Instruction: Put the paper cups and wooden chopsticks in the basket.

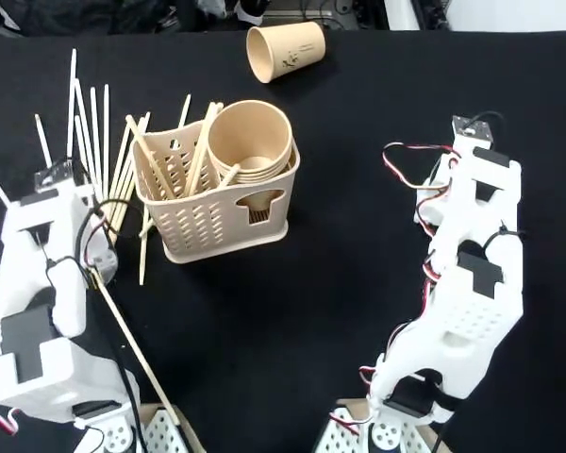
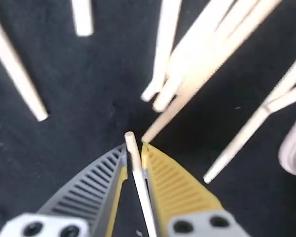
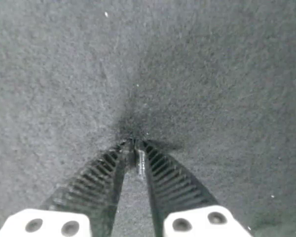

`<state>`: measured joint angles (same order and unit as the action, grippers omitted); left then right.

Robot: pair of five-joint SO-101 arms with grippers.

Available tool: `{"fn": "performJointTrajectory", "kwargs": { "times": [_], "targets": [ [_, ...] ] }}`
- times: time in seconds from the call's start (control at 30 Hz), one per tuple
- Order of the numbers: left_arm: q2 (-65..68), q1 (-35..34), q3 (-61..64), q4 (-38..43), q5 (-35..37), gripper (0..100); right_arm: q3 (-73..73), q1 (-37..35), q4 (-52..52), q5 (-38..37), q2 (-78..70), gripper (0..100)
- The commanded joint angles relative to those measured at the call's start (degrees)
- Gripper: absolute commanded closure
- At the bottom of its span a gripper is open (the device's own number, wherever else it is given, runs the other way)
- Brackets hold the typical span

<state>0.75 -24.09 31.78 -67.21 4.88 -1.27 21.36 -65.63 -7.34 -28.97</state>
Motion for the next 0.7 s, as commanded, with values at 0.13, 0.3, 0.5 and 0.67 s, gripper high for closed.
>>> {"fn": "performJointTrajectory", "kwargs": {
  "times": [0.13,0.3,0.5,0.67],
  "targets": [
    [-14.0,0.1,-9.4,-9.8,-0.1,97,-0.3,-0.4,0.2,-0.6,1.4,98.6],
    [-29.5,0.1,-9.5,-10.1,0.3,97,-0.3,-0.4,0.2,-0.6,1.4,98.6],
    [-50.4,0.1,-12.3,-4.1,4.6,97,-0.3,-0.4,0.2,-0.5,1.4,98.6],
    [-66.8,6.9,-12.5,10.0,10.1,97,-0.3,-0.4,0.2,-0.4,1.4,98.6]
  ]
}}
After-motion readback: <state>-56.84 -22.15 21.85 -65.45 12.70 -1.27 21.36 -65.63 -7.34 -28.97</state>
